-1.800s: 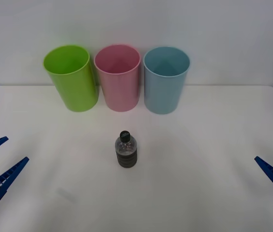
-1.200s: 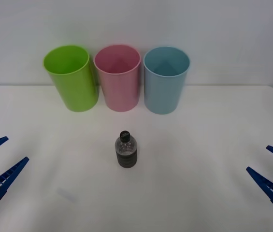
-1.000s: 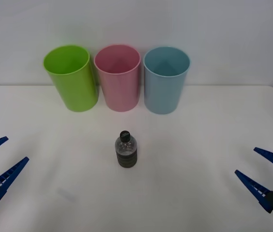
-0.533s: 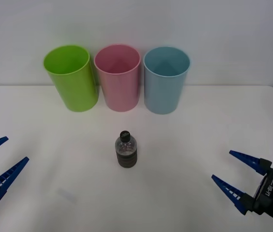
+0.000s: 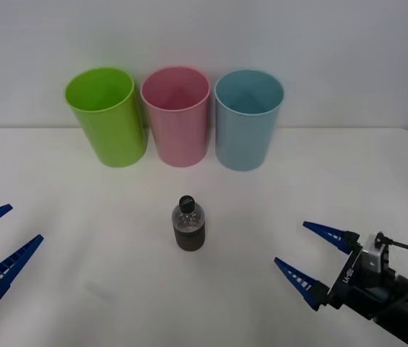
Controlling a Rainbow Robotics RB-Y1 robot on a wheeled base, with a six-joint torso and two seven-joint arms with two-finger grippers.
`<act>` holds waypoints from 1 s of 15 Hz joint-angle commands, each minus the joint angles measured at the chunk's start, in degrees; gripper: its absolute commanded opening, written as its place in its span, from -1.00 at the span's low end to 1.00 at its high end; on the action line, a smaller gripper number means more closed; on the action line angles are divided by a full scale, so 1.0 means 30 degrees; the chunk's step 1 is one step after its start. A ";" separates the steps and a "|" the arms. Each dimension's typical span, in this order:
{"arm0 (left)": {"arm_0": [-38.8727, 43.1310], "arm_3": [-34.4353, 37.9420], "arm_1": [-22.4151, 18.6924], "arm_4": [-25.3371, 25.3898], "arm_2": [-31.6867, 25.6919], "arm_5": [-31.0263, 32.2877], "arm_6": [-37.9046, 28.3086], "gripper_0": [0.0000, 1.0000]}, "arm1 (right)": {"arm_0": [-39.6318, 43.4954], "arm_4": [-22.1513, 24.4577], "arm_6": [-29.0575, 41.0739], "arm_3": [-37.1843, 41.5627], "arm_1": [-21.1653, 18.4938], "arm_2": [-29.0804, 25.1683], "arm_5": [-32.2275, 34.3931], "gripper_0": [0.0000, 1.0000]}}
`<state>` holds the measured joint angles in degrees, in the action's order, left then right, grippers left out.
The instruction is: Grasp the object on the table and drop it into the matching bin: aluminum can to the light blue bin, PET bottle to the pink bin.
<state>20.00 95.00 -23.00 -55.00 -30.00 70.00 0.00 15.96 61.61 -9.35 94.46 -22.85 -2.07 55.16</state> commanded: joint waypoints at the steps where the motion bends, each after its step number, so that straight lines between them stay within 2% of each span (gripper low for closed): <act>1: 0.0001 0.0001 0.0000 0.0001 0.0000 0.0000 0.0000 1.00 | -0.0369 -0.0001 -0.0400 0.0007 0.0001 0.1365 -0.1393 1.00; 15: 0.0001 0.0001 0.0000 0.0001 0.0000 0.0000 0.0000 1.00 | -0.3094 -0.0030 -0.1132 -0.0022 0.0030 0.7781 -0.8717 1.00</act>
<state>20.00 95.00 -23.00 -55.00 -30.00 70.00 0.00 7.20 61.54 -12.74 94.40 -22.77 20.19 30.38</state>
